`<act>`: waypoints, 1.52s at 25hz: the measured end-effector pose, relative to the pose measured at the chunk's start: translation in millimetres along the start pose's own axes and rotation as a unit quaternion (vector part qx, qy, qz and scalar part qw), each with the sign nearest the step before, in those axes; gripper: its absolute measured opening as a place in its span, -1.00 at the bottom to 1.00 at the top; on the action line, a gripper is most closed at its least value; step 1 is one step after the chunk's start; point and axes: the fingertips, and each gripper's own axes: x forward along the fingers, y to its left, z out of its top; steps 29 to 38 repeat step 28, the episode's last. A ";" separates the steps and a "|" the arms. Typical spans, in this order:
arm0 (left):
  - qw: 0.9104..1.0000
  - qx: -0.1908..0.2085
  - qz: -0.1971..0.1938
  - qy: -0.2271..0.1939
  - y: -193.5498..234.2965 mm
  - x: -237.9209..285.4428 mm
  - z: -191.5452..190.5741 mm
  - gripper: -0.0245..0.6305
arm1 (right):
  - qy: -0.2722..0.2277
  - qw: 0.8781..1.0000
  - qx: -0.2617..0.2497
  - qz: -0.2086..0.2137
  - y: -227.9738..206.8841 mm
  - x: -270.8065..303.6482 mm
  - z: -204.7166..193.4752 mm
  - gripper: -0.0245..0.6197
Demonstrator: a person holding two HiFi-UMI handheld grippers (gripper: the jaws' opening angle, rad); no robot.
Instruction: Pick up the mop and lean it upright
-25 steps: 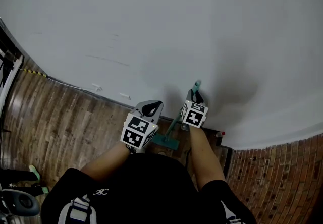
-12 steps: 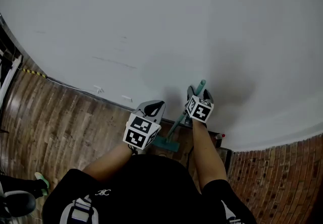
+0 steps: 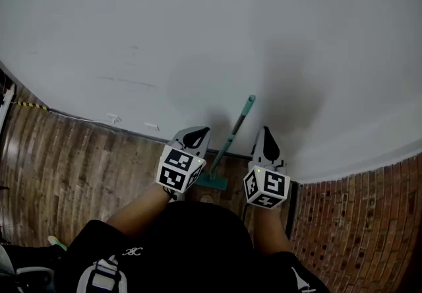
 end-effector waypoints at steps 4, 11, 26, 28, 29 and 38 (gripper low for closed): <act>1.000 0.012 -0.013 -0.001 -16.5 8.1 4.6 -0.93 | 0.029 1.000 -0.004 -0.007 -4.6 -27.8 -30.6 -0.89; 0.999 0.024 -0.027 0.002 -34.2 18.2 7.0 -0.93 | 0.058 0.997 0.042 0.008 -7.8 -36.7 -49.3 -0.89; 0.999 0.023 -0.032 0.007 -39.6 14.4 2.3 -0.93 | 0.060 0.996 0.061 0.014 -4.6 -44.0 -50.0 -0.89; 0.999 0.022 -0.032 0.007 -39.6 14.1 1.5 -0.93 | 0.060 0.996 0.061 0.016 -3.8 -43.9 -50.0 -0.88; 0.999 0.022 -0.032 0.007 -39.6 14.1 1.5 -0.93 | 0.060 0.996 0.061 0.016 -3.8 -43.9 -50.0 -0.88; 0.999 0.022 -0.032 0.007 -39.6 14.1 1.5 -0.93 | 0.060 0.996 0.061 0.016 -3.8 -43.9 -50.0 -0.88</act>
